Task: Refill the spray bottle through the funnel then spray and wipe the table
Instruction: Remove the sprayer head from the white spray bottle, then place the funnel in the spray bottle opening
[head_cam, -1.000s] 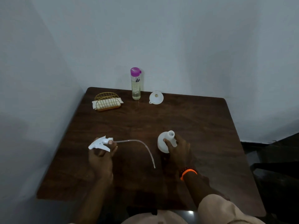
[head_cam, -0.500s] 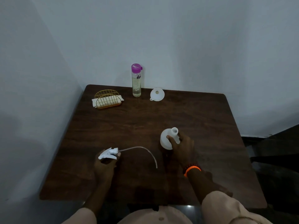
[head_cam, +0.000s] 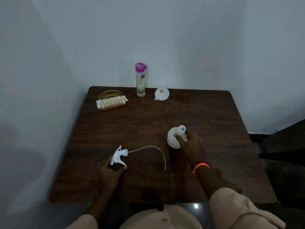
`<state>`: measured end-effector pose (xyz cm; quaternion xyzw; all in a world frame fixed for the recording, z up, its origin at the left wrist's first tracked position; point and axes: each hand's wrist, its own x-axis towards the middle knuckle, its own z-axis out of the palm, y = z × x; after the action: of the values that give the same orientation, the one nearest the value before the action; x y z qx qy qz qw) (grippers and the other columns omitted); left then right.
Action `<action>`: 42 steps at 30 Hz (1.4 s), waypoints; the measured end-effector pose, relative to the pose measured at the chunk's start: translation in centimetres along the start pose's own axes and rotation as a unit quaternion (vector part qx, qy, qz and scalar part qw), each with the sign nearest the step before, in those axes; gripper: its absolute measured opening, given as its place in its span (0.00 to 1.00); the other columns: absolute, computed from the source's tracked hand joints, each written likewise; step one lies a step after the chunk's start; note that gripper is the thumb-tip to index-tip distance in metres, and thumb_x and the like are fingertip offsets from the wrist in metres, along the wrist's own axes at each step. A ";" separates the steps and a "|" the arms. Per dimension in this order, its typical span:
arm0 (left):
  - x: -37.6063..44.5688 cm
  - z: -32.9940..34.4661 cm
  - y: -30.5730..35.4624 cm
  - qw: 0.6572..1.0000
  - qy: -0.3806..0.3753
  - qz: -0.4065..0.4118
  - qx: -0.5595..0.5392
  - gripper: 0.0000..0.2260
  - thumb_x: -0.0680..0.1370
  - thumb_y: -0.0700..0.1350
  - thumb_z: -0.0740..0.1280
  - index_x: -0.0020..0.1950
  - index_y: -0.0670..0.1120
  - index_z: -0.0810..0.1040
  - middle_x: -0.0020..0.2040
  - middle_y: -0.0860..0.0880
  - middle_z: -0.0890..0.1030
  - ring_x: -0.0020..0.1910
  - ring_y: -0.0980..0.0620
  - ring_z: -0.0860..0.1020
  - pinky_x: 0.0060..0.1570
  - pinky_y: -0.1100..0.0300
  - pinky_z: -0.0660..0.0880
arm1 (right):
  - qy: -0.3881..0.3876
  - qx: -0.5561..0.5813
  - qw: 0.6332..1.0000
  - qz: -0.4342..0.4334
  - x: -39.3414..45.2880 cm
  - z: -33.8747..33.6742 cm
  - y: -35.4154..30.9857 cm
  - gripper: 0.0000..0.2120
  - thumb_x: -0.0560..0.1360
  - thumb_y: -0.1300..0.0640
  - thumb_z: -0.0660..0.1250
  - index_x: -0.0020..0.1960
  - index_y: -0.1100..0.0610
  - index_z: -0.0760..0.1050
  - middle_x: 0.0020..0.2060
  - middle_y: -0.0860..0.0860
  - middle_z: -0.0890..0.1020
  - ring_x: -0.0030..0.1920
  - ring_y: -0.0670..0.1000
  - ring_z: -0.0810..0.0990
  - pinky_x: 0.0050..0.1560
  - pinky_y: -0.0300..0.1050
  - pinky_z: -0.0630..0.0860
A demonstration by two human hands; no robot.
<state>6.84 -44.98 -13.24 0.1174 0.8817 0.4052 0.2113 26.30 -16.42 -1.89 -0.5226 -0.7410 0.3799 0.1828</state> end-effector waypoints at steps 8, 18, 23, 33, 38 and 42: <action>-1.5 -1.6 4.4 0.996 -0.008 0.043 0.078 0.19 0.64 0.44 0.80 0.51 0.41 0.80 0.50 0.42 0.81 0.54 0.38 0.79 0.51 0.52 0.75 | -0.045 -0.031 0.999 -0.005 -0.1 -0.7 -0.1 0.30 0.70 0.49 0.77 0.70 0.54 0.74 0.63 0.52 0.81 0.65 0.55 0.77 0.66 0.58 0.75; 2.5 3.5 15.0 0.995 -0.026 0.096 0.010 0.16 0.74 0.38 0.75 0.61 0.44 0.82 0.55 0.47 0.83 0.52 0.48 0.83 0.54 0.52 0.80 | -0.073 -0.027 0.995 0.065 3.4 -6.3 2.9 0.22 0.73 0.65 0.68 0.67 0.58 0.74 0.61 0.52 0.79 0.63 0.54 0.79 0.62 0.41 0.73; 7.3 8.3 22.5 0.995 -0.087 0.037 -0.039 0.14 0.76 0.37 0.72 0.61 0.48 0.81 0.51 0.51 0.85 0.49 0.52 0.83 0.49 0.48 0.84 | -0.064 -0.052 0.995 0.063 9.3 -5.6 2.6 0.22 0.75 0.58 0.69 0.67 0.62 0.74 0.63 0.59 0.79 0.63 0.58 0.78 0.64 0.52 0.75; 18.0 15.6 28.6 0.996 -0.042 0.076 0.037 0.10 0.76 0.44 0.73 0.57 0.43 0.83 0.53 0.45 0.85 0.54 0.46 0.82 0.58 0.50 0.78 | -0.123 -0.087 0.987 -0.060 21.0 1.0 -3.5 0.22 0.78 0.62 0.66 0.71 0.64 0.71 0.66 0.62 0.77 0.66 0.61 0.76 0.68 0.52 0.70; 21.2 17.8 28.6 0.991 -0.032 0.111 0.074 0.04 0.77 0.40 0.69 0.47 0.40 0.81 0.45 0.41 0.83 0.48 0.41 0.81 0.47 0.53 0.75 | -0.196 -0.083 0.972 -0.101 24.7 3.6 -5.7 0.34 0.73 0.73 0.62 0.78 0.67 0.58 0.76 0.64 0.65 0.76 0.61 0.64 0.78 0.48 0.58; 21.4 17.9 29.2 0.989 -0.039 0.131 0.061 0.07 0.78 0.35 0.67 0.52 0.40 0.84 0.48 0.42 0.86 0.48 0.45 0.82 0.46 0.58 0.73 | -0.239 -0.062 0.962 -0.113 26.1 5.0 -7.0 0.33 0.75 0.72 0.61 0.78 0.68 0.56 0.78 0.63 0.60 0.79 0.60 0.59 0.77 0.44 0.53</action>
<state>-2.65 -6.13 -7.32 0.2598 0.8729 0.3702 0.1832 8.47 4.39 -3.14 -0.3395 -0.8395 0.4241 0.0093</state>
